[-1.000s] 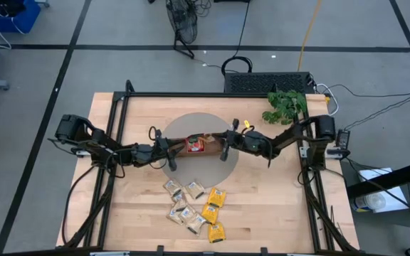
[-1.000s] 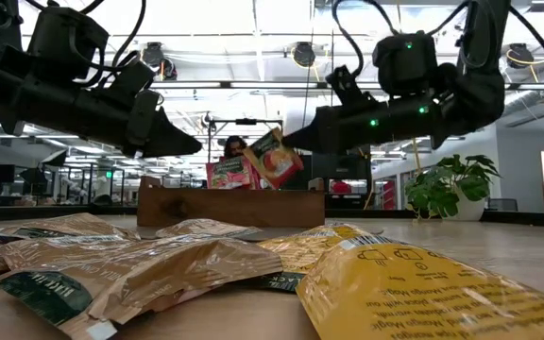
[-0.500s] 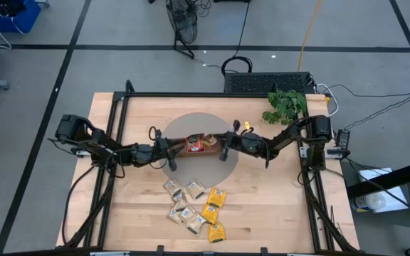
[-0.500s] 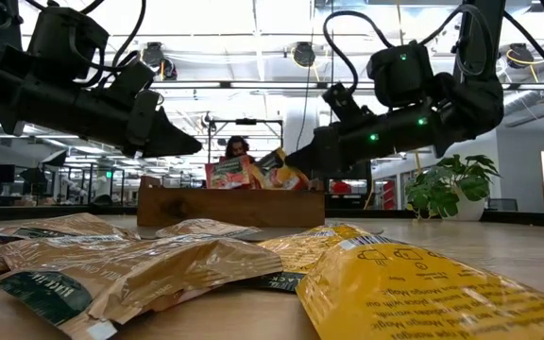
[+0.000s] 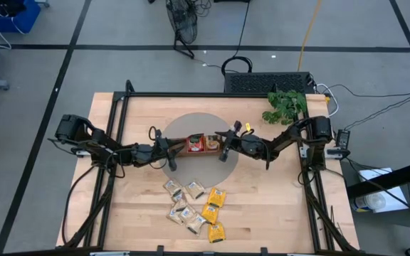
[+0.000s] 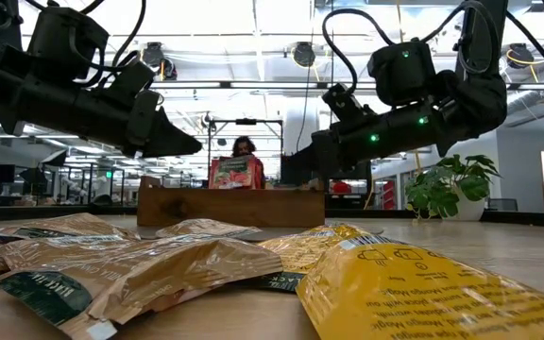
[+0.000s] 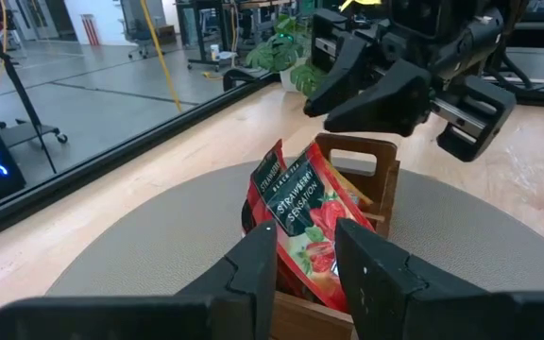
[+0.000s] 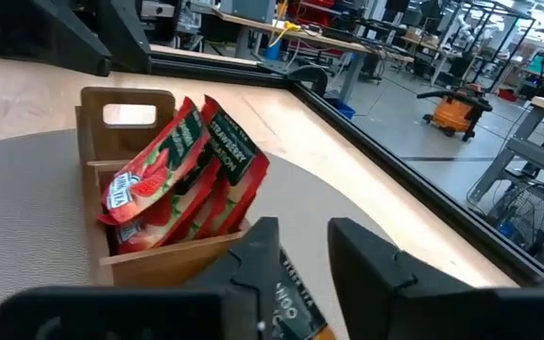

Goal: Pick & Place Tea
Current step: Put the yellow tea bag into the wooden organizer

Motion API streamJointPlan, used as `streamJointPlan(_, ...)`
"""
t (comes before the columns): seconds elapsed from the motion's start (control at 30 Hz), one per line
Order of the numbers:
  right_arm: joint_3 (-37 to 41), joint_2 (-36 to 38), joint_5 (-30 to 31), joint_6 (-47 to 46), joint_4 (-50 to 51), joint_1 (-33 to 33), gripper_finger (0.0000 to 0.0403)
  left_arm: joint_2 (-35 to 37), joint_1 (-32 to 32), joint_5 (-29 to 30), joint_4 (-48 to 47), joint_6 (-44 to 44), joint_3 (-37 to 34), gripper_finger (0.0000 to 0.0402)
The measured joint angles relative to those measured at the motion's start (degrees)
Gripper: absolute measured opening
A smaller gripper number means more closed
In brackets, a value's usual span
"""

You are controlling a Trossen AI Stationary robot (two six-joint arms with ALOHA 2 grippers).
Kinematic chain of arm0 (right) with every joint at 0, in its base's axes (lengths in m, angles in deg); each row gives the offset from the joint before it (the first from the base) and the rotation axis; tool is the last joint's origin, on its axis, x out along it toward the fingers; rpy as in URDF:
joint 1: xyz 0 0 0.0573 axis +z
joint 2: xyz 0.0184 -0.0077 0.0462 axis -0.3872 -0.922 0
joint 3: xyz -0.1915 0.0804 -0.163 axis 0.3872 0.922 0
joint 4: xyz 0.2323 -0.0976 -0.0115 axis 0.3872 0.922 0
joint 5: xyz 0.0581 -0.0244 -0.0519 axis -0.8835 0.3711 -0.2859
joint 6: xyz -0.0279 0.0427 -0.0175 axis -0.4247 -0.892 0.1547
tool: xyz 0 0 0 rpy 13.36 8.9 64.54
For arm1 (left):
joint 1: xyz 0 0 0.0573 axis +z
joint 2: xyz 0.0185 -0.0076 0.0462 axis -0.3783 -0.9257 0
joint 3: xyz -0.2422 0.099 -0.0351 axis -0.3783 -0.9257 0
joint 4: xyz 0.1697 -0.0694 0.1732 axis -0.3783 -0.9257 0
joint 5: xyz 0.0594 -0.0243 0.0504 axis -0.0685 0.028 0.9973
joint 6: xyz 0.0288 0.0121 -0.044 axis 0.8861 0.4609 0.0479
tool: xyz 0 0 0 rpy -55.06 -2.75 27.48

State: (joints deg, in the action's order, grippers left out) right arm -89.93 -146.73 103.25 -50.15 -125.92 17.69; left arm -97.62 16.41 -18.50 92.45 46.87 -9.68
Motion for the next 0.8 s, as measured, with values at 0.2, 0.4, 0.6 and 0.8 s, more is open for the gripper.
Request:
streamJointPlan(0.2,0.00,0.00,0.13,1.89,-3.77,1.26,0.0110,0.00,-0.01,0.00,0.00,0.00,0.00,0.0115)
streamJointPlan(0.4,-0.02,0.79,-0.21,5.83,-4.33,5.54,0.0111,0.00,0.02,0.00,0.00,0.00,0.00,0.0115)
streamJointPlan(0.6,-12.69,12.10,-0.32,7.55,48.29,7.46,0.0036,0.00,0.00,0.00,-0.02,0.00,0.04,0.0115)
streamJointPlan(0.8,-37.76,10.00,-3.71,7.94,94.60,6.24,0.0002,-0.02,0.02,0.00,0.04,0.00,0.04,0.0115)
